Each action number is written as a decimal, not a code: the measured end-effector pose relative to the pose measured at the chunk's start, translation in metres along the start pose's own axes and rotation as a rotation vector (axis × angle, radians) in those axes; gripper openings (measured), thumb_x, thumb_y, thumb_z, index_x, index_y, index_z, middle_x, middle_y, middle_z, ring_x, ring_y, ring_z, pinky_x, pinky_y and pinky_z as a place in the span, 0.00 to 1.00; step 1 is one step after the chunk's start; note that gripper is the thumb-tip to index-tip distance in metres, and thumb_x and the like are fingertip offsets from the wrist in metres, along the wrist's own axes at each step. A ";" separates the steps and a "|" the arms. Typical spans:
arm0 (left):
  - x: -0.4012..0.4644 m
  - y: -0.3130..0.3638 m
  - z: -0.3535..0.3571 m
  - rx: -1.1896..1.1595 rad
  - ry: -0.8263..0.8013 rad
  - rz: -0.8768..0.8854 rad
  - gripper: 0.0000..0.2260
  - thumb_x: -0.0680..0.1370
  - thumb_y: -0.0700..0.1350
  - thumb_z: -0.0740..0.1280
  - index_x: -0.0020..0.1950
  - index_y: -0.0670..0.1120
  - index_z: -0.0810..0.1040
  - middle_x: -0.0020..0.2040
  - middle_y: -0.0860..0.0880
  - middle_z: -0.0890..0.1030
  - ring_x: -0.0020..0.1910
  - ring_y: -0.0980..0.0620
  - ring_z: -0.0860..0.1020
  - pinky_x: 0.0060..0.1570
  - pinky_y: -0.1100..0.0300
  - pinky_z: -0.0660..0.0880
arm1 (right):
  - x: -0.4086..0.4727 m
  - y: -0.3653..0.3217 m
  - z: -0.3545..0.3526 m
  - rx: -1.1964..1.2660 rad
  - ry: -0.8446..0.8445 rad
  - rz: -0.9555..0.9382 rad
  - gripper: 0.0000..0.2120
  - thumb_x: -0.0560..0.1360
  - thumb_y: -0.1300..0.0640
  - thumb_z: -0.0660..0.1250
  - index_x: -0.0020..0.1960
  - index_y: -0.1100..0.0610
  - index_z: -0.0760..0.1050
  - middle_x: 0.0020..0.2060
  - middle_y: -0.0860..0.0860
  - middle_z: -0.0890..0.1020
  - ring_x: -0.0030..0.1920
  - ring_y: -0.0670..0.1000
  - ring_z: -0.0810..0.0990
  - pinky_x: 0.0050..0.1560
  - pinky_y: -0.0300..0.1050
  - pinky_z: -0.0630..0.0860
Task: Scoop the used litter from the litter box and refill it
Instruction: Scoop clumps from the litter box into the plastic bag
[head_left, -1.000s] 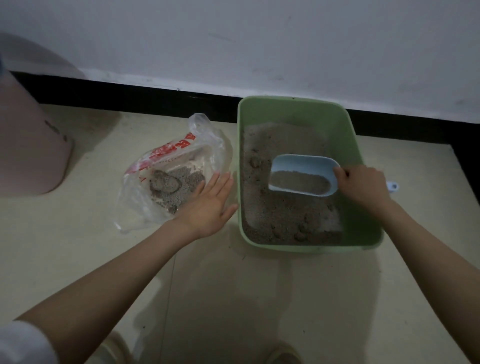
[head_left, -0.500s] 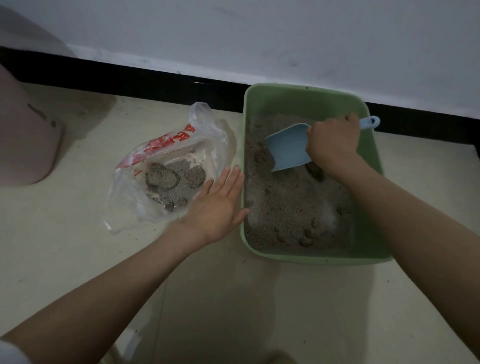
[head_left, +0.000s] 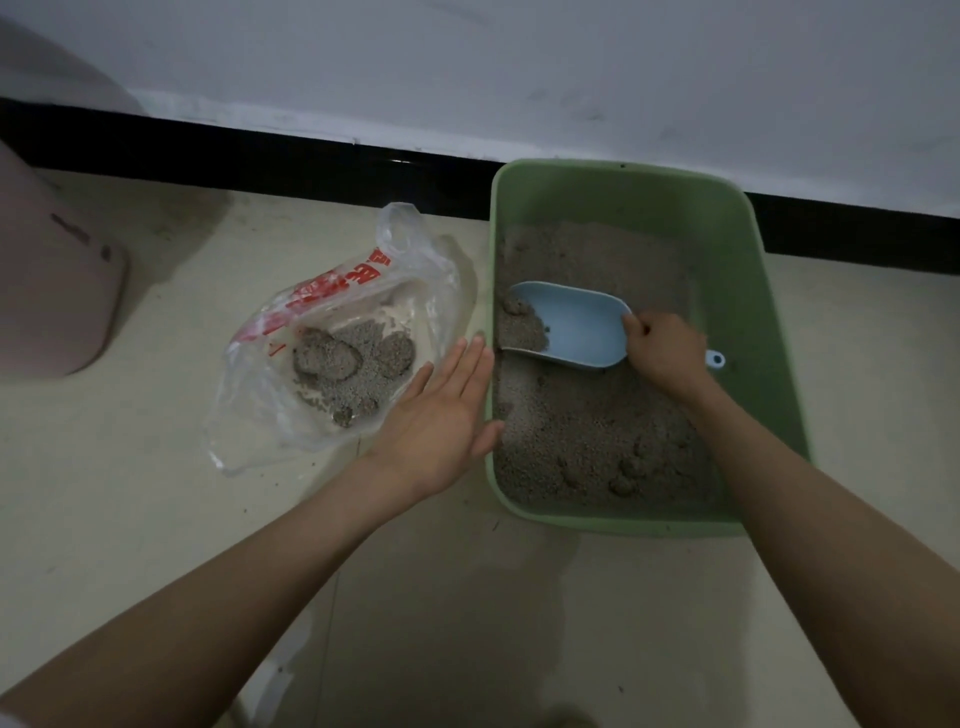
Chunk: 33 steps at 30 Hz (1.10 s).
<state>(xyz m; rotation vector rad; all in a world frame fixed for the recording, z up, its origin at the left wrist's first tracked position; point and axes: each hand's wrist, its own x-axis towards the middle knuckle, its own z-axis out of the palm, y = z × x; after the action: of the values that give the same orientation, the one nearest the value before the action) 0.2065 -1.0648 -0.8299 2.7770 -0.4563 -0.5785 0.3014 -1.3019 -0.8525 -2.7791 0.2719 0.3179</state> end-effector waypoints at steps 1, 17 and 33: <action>0.000 -0.001 0.000 0.007 -0.005 0.002 0.32 0.81 0.56 0.51 0.76 0.44 0.38 0.76 0.48 0.37 0.74 0.54 0.37 0.73 0.55 0.41 | -0.002 0.003 0.002 0.028 -0.008 0.012 0.19 0.81 0.52 0.53 0.36 0.60 0.70 0.36 0.57 0.73 0.41 0.56 0.71 0.50 0.50 0.67; 0.002 -0.006 -0.003 0.019 -0.044 0.008 0.32 0.80 0.58 0.52 0.76 0.45 0.39 0.77 0.49 0.39 0.75 0.52 0.38 0.74 0.52 0.44 | -0.061 0.035 -0.024 0.432 -0.004 -0.002 0.19 0.81 0.56 0.56 0.32 0.58 0.61 0.27 0.53 0.63 0.31 0.50 0.61 0.33 0.44 0.55; -0.068 -0.104 0.001 -0.128 0.367 -0.254 0.26 0.76 0.40 0.62 0.73 0.38 0.59 0.75 0.40 0.57 0.75 0.40 0.51 0.71 0.43 0.53 | -0.113 -0.056 -0.041 0.134 -0.242 -0.254 0.21 0.81 0.54 0.55 0.31 0.58 0.66 0.25 0.51 0.67 0.26 0.48 0.63 0.29 0.42 0.58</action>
<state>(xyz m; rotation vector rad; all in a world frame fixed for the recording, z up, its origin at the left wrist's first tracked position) 0.1727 -0.9453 -0.8408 2.7472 0.0125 -0.1317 0.2130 -1.2472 -0.7698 -2.5718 -0.1129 0.5426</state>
